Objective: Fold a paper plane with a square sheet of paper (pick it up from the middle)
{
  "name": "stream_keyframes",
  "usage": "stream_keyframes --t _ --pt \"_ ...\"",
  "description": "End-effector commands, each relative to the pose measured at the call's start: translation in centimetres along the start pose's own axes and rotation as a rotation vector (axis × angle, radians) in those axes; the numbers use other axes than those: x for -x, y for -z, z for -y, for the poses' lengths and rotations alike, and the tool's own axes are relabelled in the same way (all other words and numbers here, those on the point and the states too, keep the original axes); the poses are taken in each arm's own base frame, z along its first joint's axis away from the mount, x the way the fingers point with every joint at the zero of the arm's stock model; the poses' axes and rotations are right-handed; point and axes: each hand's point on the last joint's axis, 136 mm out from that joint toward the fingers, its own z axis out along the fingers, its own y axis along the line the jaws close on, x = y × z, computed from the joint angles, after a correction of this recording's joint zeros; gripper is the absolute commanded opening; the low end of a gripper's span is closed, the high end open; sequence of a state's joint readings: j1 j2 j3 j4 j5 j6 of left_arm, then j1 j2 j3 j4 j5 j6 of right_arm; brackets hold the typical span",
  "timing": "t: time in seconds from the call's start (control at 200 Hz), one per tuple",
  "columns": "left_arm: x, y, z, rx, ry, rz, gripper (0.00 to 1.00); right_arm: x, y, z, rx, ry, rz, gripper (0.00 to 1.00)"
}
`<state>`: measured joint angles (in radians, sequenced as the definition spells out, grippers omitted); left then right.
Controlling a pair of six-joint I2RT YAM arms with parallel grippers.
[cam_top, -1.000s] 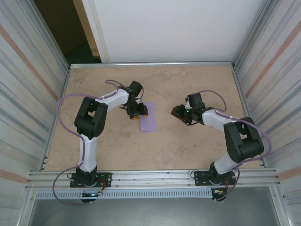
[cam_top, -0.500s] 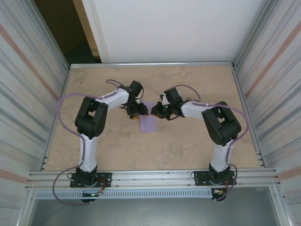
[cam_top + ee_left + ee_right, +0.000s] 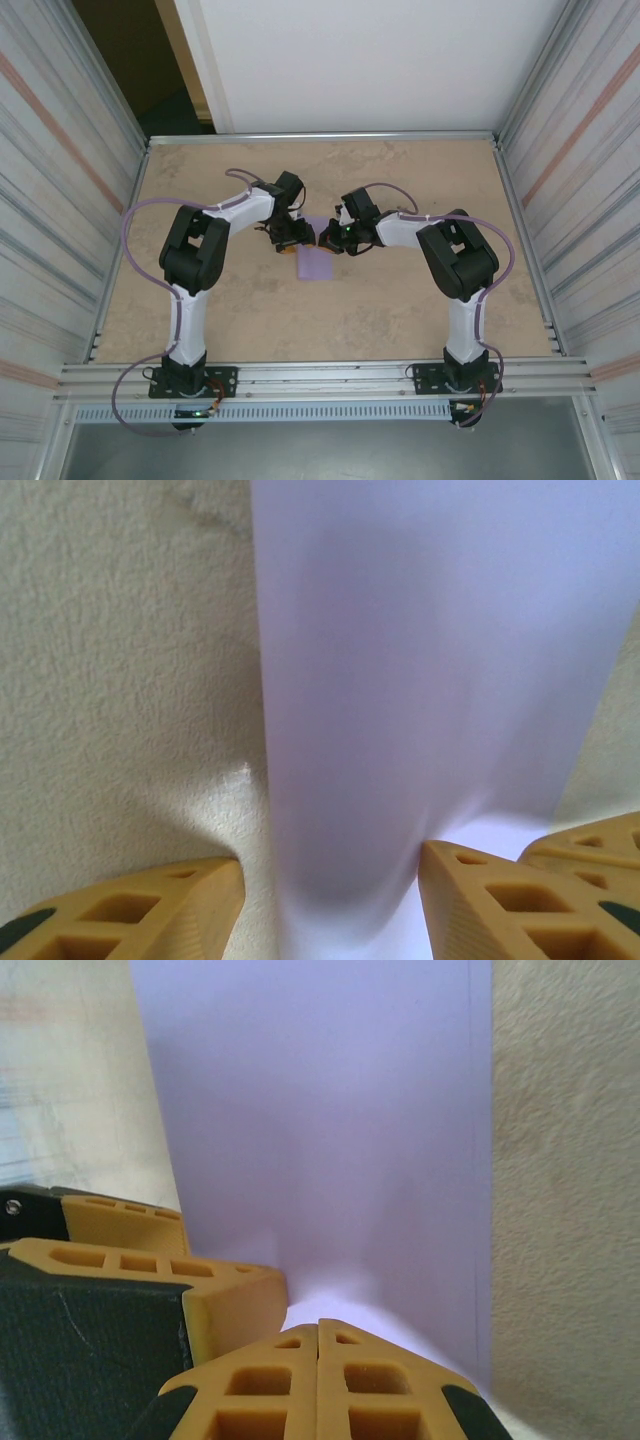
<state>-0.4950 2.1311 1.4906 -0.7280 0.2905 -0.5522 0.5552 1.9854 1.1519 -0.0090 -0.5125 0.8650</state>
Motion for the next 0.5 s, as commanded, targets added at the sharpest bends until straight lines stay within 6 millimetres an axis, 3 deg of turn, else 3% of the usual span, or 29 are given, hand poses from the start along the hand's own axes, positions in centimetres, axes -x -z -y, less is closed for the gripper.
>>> stream_keyframes --t 0.0,0.21,0.496 --pt "-7.57 -10.05 -6.87 0.217 0.015 -0.29 0.54 0.87 1.73 -0.15 -0.015 -0.021 0.06 0.04" --pt "-8.34 -10.52 -7.18 0.236 0.019 -0.313 0.55 1.35 2.64 0.34 -0.022 -0.039 0.092 0.04" --pt "-8.38 -10.67 -7.16 0.239 0.034 -0.317 0.56 0.83 1.78 0.25 -0.008 -0.037 0.056 0.04"
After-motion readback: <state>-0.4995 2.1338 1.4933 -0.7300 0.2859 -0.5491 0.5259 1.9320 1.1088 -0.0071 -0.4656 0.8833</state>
